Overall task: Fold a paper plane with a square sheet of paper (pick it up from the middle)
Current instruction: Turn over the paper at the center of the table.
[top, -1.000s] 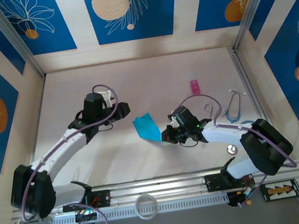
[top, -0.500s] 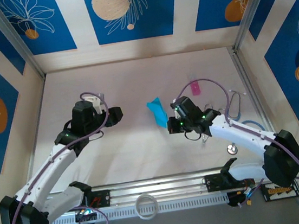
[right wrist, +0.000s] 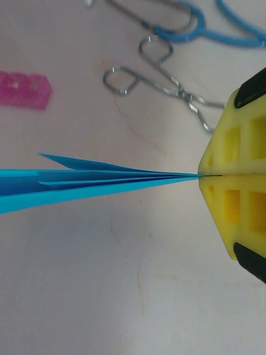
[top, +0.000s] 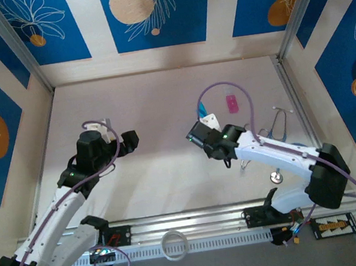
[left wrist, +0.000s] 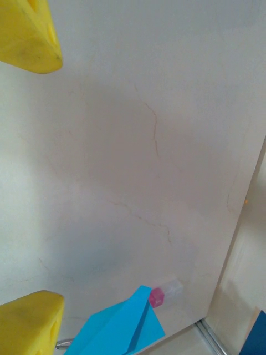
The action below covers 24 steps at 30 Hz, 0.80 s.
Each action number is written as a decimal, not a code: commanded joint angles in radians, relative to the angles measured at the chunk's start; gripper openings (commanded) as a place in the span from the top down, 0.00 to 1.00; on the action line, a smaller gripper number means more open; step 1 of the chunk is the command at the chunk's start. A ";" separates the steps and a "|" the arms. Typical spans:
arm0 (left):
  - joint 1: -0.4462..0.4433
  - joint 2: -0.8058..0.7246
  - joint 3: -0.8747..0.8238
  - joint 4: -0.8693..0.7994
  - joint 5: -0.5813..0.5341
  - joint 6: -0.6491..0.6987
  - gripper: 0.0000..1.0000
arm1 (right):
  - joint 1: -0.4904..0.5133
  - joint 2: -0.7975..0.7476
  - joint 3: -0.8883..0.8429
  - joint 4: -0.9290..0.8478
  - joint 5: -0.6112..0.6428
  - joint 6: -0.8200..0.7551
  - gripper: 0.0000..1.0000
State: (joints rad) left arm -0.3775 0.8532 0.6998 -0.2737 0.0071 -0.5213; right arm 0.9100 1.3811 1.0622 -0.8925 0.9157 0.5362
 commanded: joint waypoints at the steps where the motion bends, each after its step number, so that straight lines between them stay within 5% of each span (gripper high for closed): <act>1: 0.012 0.015 0.013 -0.062 -0.047 0.001 0.00 | 0.048 0.099 0.053 -0.122 0.190 0.023 0.96; 10: 0.018 0.051 0.082 -0.164 -0.193 -0.006 0.00 | 0.204 0.421 0.185 -0.153 0.167 -0.021 0.96; 18: 0.022 0.034 0.105 -0.173 -0.205 -0.003 0.00 | 0.261 0.395 0.150 0.115 -0.163 -0.166 0.87; 24: 0.023 0.011 0.051 -0.050 -0.068 0.003 0.00 | 0.217 0.296 0.083 0.288 -0.425 -0.176 0.74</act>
State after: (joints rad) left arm -0.3664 0.8856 0.7708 -0.3992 -0.1394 -0.5213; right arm 1.1458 1.7390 1.1717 -0.7136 0.6613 0.3759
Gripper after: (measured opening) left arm 0.998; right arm 0.234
